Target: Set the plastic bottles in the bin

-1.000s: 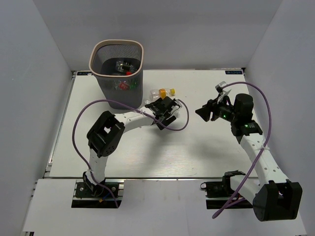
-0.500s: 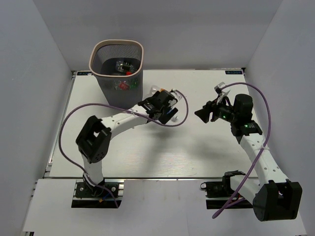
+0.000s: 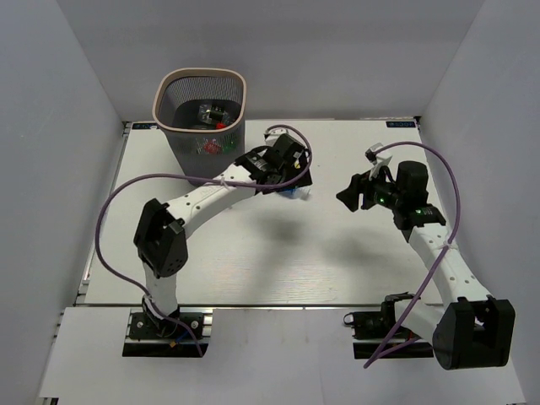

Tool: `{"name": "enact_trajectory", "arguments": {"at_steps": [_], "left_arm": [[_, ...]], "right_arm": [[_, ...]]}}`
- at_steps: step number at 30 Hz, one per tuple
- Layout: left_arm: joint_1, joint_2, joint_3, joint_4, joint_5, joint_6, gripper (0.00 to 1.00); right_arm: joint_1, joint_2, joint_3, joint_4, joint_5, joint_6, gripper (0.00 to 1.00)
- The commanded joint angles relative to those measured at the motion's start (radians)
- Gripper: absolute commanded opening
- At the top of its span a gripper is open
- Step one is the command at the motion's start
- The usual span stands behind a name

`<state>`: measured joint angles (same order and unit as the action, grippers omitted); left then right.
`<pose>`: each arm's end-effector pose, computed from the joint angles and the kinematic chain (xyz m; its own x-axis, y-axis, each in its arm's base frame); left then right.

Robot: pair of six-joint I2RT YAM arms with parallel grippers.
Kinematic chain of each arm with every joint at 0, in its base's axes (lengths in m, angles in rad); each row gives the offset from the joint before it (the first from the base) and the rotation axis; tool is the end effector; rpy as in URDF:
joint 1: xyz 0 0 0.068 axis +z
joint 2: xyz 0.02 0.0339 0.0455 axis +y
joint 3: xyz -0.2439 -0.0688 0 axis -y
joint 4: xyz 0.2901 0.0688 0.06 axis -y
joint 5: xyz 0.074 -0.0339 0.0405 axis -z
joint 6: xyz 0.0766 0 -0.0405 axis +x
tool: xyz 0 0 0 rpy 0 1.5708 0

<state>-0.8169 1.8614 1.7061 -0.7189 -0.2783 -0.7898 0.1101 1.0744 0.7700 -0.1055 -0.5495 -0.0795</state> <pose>0.3442 -0.3359 0.2483 -0.7818 -0.1650 -0.6013 0.0357 0.9509 -0.3073 0.3200 0.0756 0.2427 -0.3496 -0.1068 -0.9308 -0.5995 0.7890 0.1346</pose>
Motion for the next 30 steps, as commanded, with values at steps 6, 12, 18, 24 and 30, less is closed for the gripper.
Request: {"name": "enact_trajectory", "arguments": {"at_steps": [6, 12, 18, 24, 30], "left_arm": [[0.004, 0.09, 0.041, 0.059, 0.037, -0.339, 0.97], [0.013, 0.102, 0.053, 0.113, -0.024, -0.384, 0.97], [0.024, 0.151, 0.096, 0.064, -0.105, -0.492, 0.98], [0.051, 0.229, 0.16, 0.09, -0.116, -0.404, 0.98], [0.032, 0.294, 0.409, 0.107, 0.083, 0.629, 0.91]], "right_arm": [[-0.02, -0.054, -0.014, 0.007, 0.094, 0.027, 0.67], [-0.032, -0.096, -0.061, 0.009, 0.092, 0.027, 0.67], [-0.044, -0.099, -0.078, 0.015, 0.073, 0.041, 0.67], [-0.053, -0.113, -0.078, 0.009, 0.071, 0.038, 0.67], [-0.072, -0.151, -0.101, -0.014, 0.071, 0.001, 0.67]]}}
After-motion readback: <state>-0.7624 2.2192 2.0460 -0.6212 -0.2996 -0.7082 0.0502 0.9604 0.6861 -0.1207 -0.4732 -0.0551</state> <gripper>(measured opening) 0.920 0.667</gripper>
